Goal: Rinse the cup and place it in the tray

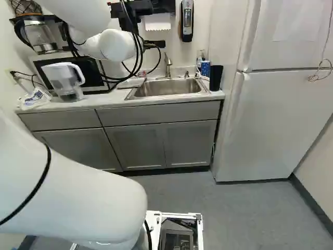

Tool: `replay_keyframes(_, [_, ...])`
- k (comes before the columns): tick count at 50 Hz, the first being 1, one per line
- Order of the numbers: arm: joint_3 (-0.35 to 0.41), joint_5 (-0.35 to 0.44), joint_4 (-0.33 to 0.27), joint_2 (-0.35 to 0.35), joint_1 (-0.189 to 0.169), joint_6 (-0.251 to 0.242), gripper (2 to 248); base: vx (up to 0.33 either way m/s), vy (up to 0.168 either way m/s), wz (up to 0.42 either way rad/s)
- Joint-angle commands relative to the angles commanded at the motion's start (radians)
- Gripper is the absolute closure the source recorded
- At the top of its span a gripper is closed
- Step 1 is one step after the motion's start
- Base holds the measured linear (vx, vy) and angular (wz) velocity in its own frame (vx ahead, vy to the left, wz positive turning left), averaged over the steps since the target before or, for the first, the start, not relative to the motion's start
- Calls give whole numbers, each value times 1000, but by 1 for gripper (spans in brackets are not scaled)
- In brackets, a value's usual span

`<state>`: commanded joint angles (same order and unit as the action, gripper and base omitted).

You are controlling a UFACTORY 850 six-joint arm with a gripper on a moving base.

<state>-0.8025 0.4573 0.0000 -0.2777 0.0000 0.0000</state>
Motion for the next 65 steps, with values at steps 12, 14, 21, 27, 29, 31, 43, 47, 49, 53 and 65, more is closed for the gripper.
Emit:
replay_keyframes(12, [0, 0, 0, 0, 0, 0, 3, 104, 2, -13])
replay_keyframes(14, [0, 0, 0, 0, 0, 0, 3, 112, -1, -13])
replay_keyframes(21, [0, 0, 0, 0, 0, 0, 3, 123, -1, -16])
replay_keyframes(27, [0, 0, 0, 0, 0, 0, 3, 129, -5, -42])
replay_keyframes(29, [0, 0, 0, 0, 0, 0, 3, 138, -24, -151])
replay_keyframes(31, [0, 0, 0, 0, 0, 0, 3, 116, -33, -163])
replay_keyframes(43, [0, 0, 0, 0, 0, 0, 3, 130, -35, -204])
replay_keyframes(47, [0, 0, 0, 0, 0, 0, 3, 126, -36, -200])
replay_keyframes(49, [0, 0, 0, 0, 0, 0, 3, 128, -25, -167])
replay_keyframes(53, [0, 0, 0, 0, 0, 0, 3, 120, -11, -71])
replay_keyframes(65, [0, 0, 0, 0, 0, 0, 3, 119, 32, -22])
